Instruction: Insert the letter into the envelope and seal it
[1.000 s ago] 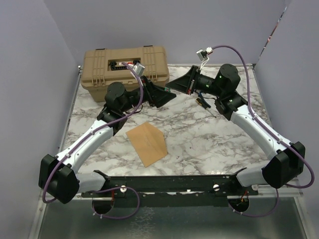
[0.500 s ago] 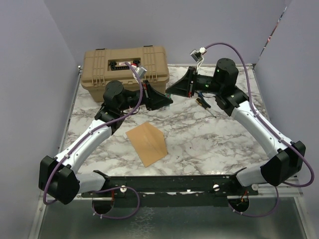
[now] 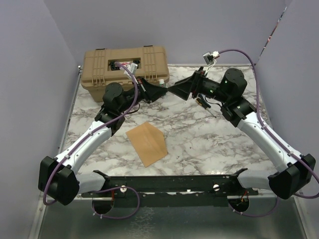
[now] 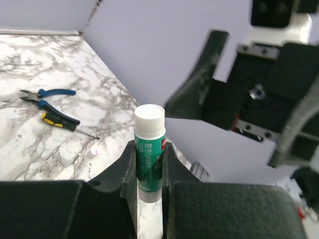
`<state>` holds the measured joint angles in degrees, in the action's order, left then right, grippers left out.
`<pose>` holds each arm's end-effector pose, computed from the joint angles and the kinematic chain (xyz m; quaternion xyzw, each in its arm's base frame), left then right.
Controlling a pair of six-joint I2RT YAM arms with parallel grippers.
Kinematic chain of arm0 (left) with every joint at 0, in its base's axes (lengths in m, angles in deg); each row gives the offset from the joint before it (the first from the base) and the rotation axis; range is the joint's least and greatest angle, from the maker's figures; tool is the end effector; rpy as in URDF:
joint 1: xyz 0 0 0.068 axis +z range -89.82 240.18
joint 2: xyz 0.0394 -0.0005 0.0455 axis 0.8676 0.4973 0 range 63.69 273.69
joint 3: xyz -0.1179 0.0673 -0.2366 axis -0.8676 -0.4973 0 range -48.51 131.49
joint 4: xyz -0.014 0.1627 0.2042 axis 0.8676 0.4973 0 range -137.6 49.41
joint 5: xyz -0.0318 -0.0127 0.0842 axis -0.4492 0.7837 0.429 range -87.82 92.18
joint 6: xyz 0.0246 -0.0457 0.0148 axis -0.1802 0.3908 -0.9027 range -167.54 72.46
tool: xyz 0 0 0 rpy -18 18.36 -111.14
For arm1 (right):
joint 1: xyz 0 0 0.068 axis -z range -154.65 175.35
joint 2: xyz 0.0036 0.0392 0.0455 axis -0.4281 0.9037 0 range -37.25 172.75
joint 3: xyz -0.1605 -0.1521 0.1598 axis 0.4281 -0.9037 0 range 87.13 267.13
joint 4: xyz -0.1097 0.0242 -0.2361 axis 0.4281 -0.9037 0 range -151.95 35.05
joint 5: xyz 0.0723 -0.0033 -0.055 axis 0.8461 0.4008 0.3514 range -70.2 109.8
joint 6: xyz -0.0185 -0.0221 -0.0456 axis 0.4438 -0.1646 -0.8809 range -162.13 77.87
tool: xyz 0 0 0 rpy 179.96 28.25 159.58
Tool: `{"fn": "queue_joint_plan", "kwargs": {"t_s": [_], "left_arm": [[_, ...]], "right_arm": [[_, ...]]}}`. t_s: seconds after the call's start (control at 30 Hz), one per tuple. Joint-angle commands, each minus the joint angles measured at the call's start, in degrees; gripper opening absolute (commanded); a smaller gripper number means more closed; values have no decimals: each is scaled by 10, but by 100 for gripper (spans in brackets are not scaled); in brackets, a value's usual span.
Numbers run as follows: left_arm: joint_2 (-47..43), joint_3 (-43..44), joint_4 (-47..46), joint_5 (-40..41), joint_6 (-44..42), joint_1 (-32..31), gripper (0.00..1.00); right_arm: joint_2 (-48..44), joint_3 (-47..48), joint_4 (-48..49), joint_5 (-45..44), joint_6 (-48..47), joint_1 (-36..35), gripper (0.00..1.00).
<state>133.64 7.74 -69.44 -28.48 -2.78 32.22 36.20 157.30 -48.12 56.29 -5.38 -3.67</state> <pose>0.2436 -0.1499 0.3765 0.1053 0.6543 -0.5714 0.4841 0.2479 0.1618 0.4189 -0.1838 0.6643 0.5558 0.4647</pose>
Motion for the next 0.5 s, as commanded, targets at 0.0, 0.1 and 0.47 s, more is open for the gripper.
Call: {"fn": "queue_joint_plan", "kwargs": {"t_s": [0.0,0.1,0.47], "left_arm": [[-10,-9,-52,148,82,1,0],[-11,1,-58,174,111,1,0],[-17,14,-57,160,156,2,0]], "right_arm": [[-7,3,-8,-117,-30,-28,91],[14,35,-83,-159,-82,-59,86],[73,98,-90,-163,-90,-80,54]]}}
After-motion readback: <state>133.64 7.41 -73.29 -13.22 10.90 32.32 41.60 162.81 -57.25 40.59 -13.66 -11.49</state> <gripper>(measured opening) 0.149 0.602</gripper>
